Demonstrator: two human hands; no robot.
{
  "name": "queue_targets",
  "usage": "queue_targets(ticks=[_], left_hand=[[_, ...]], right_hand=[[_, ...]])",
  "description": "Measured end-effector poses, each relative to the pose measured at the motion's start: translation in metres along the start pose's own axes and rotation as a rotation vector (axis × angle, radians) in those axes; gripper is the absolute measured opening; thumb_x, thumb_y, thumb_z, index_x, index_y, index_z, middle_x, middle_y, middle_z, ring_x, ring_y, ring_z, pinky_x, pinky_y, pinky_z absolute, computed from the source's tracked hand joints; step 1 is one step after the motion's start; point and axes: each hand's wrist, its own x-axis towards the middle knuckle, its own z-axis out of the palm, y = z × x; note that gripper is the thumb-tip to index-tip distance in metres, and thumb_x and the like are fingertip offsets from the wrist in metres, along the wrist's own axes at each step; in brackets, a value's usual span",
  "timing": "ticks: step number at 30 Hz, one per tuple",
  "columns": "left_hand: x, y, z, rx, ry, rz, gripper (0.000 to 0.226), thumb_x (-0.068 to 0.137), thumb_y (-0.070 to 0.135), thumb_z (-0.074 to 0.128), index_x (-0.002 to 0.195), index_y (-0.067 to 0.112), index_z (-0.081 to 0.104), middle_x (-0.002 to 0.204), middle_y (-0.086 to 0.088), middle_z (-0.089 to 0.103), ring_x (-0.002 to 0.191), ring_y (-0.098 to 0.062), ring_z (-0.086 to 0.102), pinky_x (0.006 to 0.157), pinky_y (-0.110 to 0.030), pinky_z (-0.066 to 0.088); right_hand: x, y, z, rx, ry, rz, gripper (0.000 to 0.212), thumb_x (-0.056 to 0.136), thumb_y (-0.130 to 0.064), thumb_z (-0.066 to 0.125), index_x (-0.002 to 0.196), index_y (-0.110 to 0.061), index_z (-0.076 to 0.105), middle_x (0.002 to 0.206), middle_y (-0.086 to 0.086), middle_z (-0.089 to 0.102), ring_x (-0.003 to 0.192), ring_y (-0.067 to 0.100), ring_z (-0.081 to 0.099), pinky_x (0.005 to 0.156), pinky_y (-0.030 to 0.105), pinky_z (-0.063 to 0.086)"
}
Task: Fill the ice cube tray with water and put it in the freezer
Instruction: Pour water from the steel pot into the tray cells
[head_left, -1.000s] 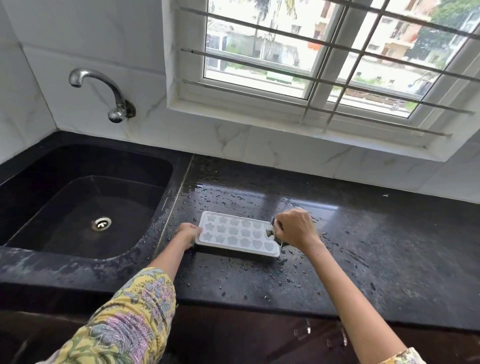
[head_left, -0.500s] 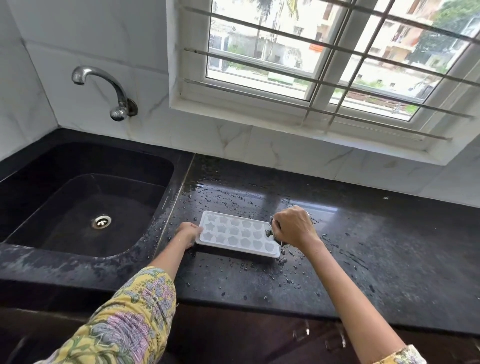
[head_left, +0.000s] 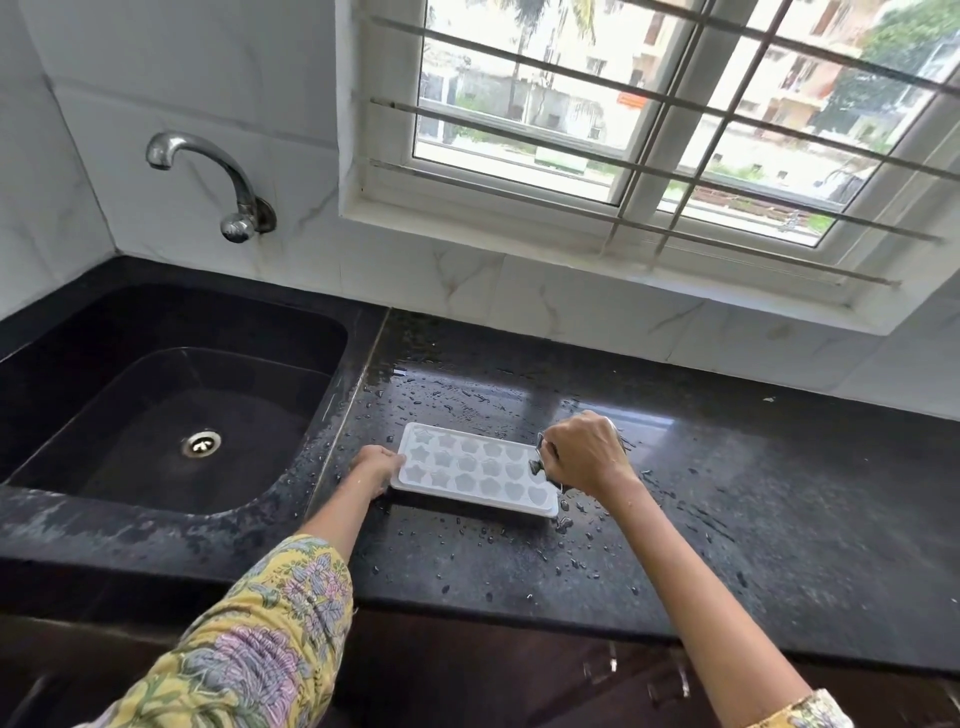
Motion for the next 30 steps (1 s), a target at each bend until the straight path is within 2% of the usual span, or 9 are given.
queue_targets(ticks=[2, 5, 10, 14, 16, 18, 23, 28, 30], left_hand=[[0.000, -0.001, 0.001, -0.005, 0.003, 0.015, 0.027, 0.090, 0.017, 0.059, 0.111, -0.001, 0.064, 0.123, -0.014, 0.062, 0.093, -0.021, 0.051, 0.095, -0.036, 0.048], [0.000, -0.002, 0.001, -0.013, 0.006, 0.022, 0.024, 0.090, 0.017, 0.059, 0.108, 0.001, 0.065, 0.123, -0.015, 0.062, 0.091, -0.020, 0.049, 0.096, -0.037, 0.047], [-0.002, 0.000, 0.000, -0.017, 0.000, 0.014, 0.014, 0.091, 0.016, 0.059, 0.084, 0.005, 0.064, 0.125, -0.014, 0.060, 0.108, -0.027, 0.056, 0.096, -0.036, 0.047], [-0.004, 0.002, 0.000, -0.005, 0.006, 0.010, 0.021, 0.092, 0.017, 0.058, 0.106, 0.004, 0.065, 0.127, -0.014, 0.059, 0.115, -0.028, 0.055, 0.096, -0.035, 0.047], [-0.006, 0.003, 0.000, 0.006, 0.006, 0.011, 0.023, 0.092, 0.017, 0.057, 0.109, 0.004, 0.065, 0.127, -0.013, 0.059, 0.111, -0.027, 0.055, 0.096, -0.035, 0.047], [-0.006, 0.003, 0.000, 0.016, 0.009, 0.007, 0.028, 0.092, 0.017, 0.058, 0.114, 0.002, 0.063, 0.128, -0.013, 0.058, 0.116, -0.028, 0.055, 0.096, -0.036, 0.047], [-0.009, 0.004, -0.001, 0.020, 0.003, -0.002, 0.028, 0.092, 0.017, 0.058, 0.114, 0.001, 0.063, 0.128, -0.014, 0.058, 0.119, -0.029, 0.054, 0.096, -0.036, 0.047], [-0.010, 0.005, -0.001, 0.008, -0.005, -0.016, 0.028, 0.092, 0.017, 0.058, 0.114, 0.001, 0.063, 0.127, -0.014, 0.059, 0.113, -0.028, 0.055, 0.095, -0.036, 0.047], [-0.010, 0.004, -0.001, 0.001, -0.006, -0.018, 0.028, 0.091, 0.016, 0.058, 0.114, 0.001, 0.063, 0.126, -0.014, 0.060, 0.112, -0.028, 0.056, 0.096, -0.035, 0.047]], right_hand=[[0.001, 0.000, 0.000, -0.026, 0.029, 0.002, 0.031, 0.068, -0.021, 0.030, 0.037, -0.023, 0.028, 0.035, -0.007, 0.020, 0.029, 0.009, 0.021, 0.036, 0.022, 0.042], [0.001, 0.000, 0.002, -0.030, 0.060, -0.002, 0.031, 0.068, -0.021, 0.026, 0.037, -0.023, 0.028, 0.034, -0.007, 0.020, 0.028, 0.009, 0.021, 0.035, 0.021, 0.041], [0.003, -0.001, -0.002, -0.063, 0.103, 0.008, 0.030, 0.067, -0.021, 0.026, 0.036, -0.023, 0.026, 0.034, -0.006, 0.018, 0.028, 0.006, 0.019, 0.036, 0.015, 0.029], [0.004, -0.001, -0.001, -0.087, 0.089, 0.018, 0.032, 0.067, -0.022, 0.026, 0.035, -0.022, 0.027, 0.033, -0.006, 0.019, 0.028, 0.006, 0.019, 0.038, 0.014, 0.022], [0.004, -0.001, -0.001, -0.079, 0.087, 0.016, 0.032, 0.067, -0.021, 0.026, 0.035, -0.023, 0.027, 0.032, -0.007, 0.019, 0.027, 0.006, 0.019, 0.038, 0.015, 0.023], [0.004, -0.001, 0.000, -0.073, 0.086, 0.013, 0.032, 0.068, -0.021, 0.025, 0.036, -0.023, 0.026, 0.033, -0.007, 0.019, 0.027, 0.006, 0.019, 0.036, 0.015, 0.026], [0.003, -0.003, -0.001, -0.064, 0.083, -0.001, 0.032, 0.068, -0.021, 0.025, 0.036, -0.023, 0.027, 0.033, -0.008, 0.020, 0.027, 0.007, 0.021, 0.034, 0.016, 0.031], [0.004, -0.001, -0.005, -0.059, 0.072, -0.042, 0.034, 0.064, -0.015, 0.047, 0.037, -0.022, 0.028, 0.035, -0.008, 0.021, 0.028, 0.008, 0.021, 0.041, 0.013, 0.025], [0.006, -0.001, -0.007, -0.048, 0.064, -0.029, 0.033, 0.067, -0.017, 0.039, 0.037, -0.022, 0.027, 0.034, -0.008, 0.021, 0.028, 0.008, 0.021, 0.039, 0.014, 0.028]])
